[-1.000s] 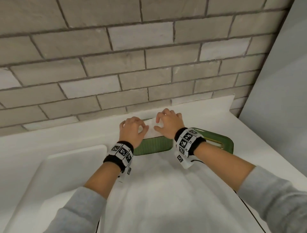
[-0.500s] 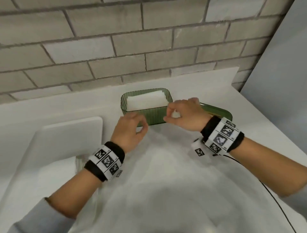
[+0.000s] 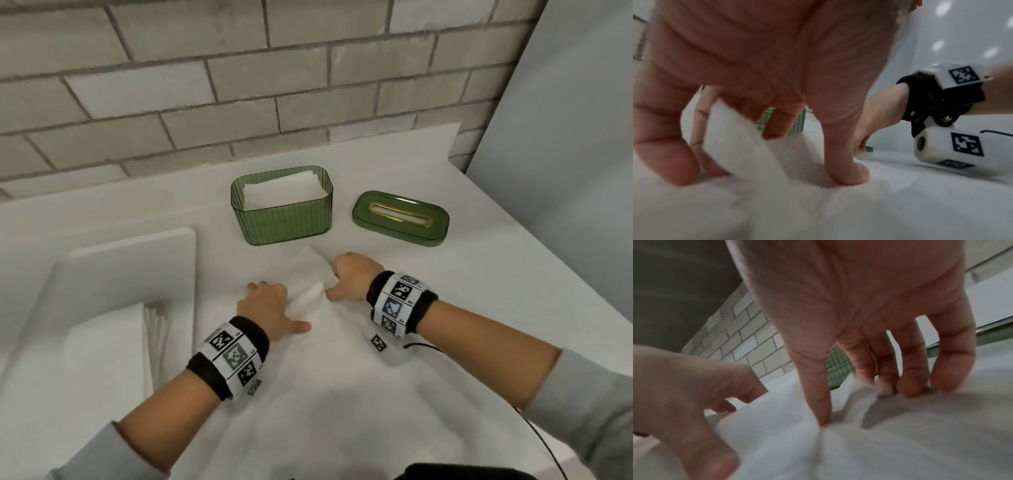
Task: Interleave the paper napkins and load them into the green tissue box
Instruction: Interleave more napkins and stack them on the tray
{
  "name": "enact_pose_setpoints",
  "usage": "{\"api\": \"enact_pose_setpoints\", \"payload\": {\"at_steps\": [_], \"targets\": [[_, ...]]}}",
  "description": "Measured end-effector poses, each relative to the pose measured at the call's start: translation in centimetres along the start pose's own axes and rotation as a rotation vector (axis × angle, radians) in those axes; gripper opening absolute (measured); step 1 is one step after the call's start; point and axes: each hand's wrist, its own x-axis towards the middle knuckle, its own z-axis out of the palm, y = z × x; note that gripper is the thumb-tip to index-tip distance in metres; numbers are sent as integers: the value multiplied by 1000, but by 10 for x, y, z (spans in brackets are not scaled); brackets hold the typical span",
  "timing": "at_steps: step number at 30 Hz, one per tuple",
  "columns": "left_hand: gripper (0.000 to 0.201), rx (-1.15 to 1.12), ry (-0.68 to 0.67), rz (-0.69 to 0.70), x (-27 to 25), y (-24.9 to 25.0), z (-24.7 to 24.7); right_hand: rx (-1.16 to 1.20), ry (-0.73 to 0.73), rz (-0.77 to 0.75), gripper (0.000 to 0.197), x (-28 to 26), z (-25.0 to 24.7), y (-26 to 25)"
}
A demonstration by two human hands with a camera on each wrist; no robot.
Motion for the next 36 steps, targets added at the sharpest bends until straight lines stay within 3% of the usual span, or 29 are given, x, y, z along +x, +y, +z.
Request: {"api": "enact_pose_setpoints", "payload": {"at_steps": [8, 12, 17, 19, 23, 26, 31, 36], "targets": [[49, -395, 112, 101, -5, -11, -6, 262, 73, -66, 23, 6, -11, -11], [44, -351, 120, 101, -8, -22, -11, 350, 37, -38, 45, 0, -23, -12], [28, -485, 106, 145, -17, -37, -18, 584, 69, -15, 35, -4, -44, -6], [20, -529, 179, 165, -25, -42, -22, 695, 135, -28, 39, -14, -55, -3], [12, -750, 478, 151, -44, -50, -31, 816, 267, -166, 45, -46, -82, -6], [16, -1067, 587, 129, -61, -52, -36, 891, 340, -323, 49, -77, -98, -15], [29, -1526, 617, 92, -86, -48, -39, 1186, 403, -553, 52, -134, -111, -31], [23, -1738, 500, 55, -99, -42, -34, 1394, 297, -719, 56, -161, -92, -43]]}}
